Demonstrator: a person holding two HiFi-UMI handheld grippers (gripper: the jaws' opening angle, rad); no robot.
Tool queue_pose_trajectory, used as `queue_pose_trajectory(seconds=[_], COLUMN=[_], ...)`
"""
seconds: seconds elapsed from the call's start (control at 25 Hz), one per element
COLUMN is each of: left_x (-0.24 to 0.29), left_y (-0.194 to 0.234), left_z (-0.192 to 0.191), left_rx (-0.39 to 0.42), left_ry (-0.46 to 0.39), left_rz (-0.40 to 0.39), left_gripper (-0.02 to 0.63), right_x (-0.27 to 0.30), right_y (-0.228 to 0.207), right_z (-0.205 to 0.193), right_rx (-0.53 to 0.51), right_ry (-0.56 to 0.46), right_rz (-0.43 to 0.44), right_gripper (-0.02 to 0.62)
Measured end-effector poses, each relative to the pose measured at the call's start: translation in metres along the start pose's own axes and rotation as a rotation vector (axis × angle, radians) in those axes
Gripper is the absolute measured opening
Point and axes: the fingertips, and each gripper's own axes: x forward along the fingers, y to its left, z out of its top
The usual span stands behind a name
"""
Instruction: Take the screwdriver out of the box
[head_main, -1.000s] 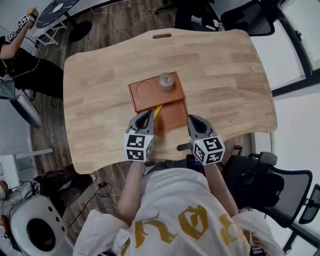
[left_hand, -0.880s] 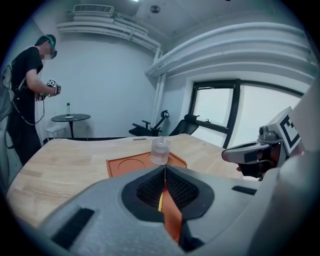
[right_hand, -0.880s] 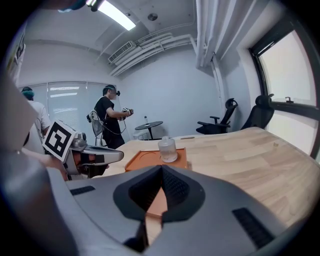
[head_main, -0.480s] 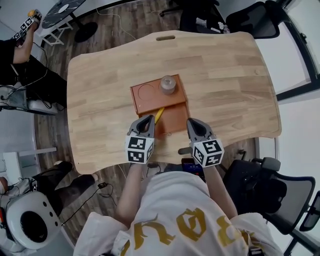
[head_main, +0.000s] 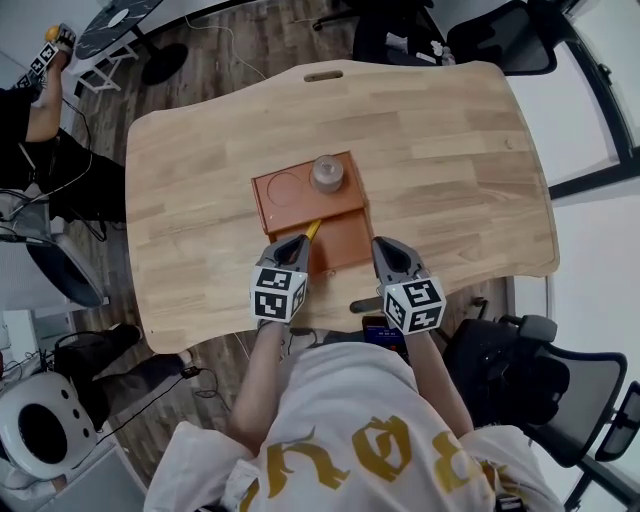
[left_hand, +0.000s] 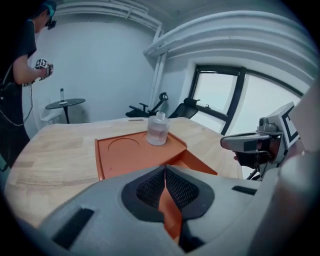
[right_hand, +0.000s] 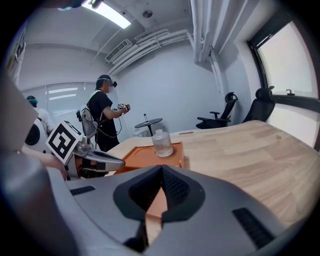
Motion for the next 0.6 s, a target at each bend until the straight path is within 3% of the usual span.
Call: queue_pose_trajectory(seconds=[0.6], left_x=[0.044], left_y=[0.004], left_z=[-0.032], left_rx=[0.0], left_ry=[0.215], left_rz=[-0.029], left_gripper=[0.014], right_x=[0.027], right_y=[-0.018], right_z=[-0.001], right_rx=[0.008], right_ry=[0.048], right_rz=[0.009], right_gripper=[0.011])
